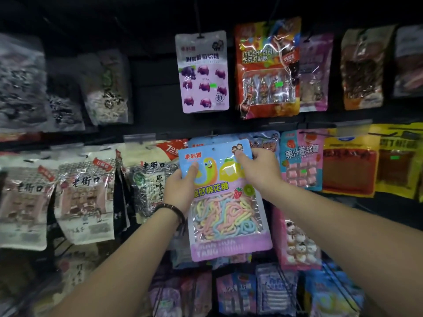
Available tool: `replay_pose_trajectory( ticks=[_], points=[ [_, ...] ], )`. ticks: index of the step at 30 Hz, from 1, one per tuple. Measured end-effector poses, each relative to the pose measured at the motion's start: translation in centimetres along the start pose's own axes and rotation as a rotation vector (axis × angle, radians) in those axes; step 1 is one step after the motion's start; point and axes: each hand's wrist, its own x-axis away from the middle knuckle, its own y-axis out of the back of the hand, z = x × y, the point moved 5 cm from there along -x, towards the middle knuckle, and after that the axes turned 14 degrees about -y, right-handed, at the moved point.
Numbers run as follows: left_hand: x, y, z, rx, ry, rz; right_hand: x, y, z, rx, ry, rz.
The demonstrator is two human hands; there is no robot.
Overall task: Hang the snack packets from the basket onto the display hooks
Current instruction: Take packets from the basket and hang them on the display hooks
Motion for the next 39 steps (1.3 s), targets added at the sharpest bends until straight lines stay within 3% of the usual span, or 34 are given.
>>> replay_pose_trajectory(
  ticks=[4, 10, 15, 22, 29, 36, 39],
  points=[
    [-1.9, 0.1, 0.0, -0.139, -0.081, -0.056, -2.1, -0.9, 0.6, 0.054, -0.003, -0.037],
    [-2.7, -0.2, 1.5, -0.167, -0.078, -0.105, -3.4, -1.8, 0.0, 0.093, -0.055, -0.044],
    [-3.6, -0.4, 2.7, -0.195, -0.061, -0.091, -4.2, -2.1, -0.3, 0.116, -0.075, -0.041],
    [-4.7, -0.7, 2.5, -0.457, -0.101, -0.061, -5.3, -3.3, -1.6, 0.212, -0.097, -0.022],
    [-4.3, -1.1, 2.9, -0.501, -0.111, -0.12, -5.4, -2.9, -1.9, 0.321, -0.043, -0.008],
    [0.3, -0.7, 2.8, -0.632, -0.182, -0.09, -2.2, 0.0, -5.0, 0.491, -0.075, 0.114],
    [4.8, -0.9, 2.9, -0.683, -0.272, 0.014, 1.0, 1.8, -7.8, 0.504, -0.094, 0.124]
  ],
)
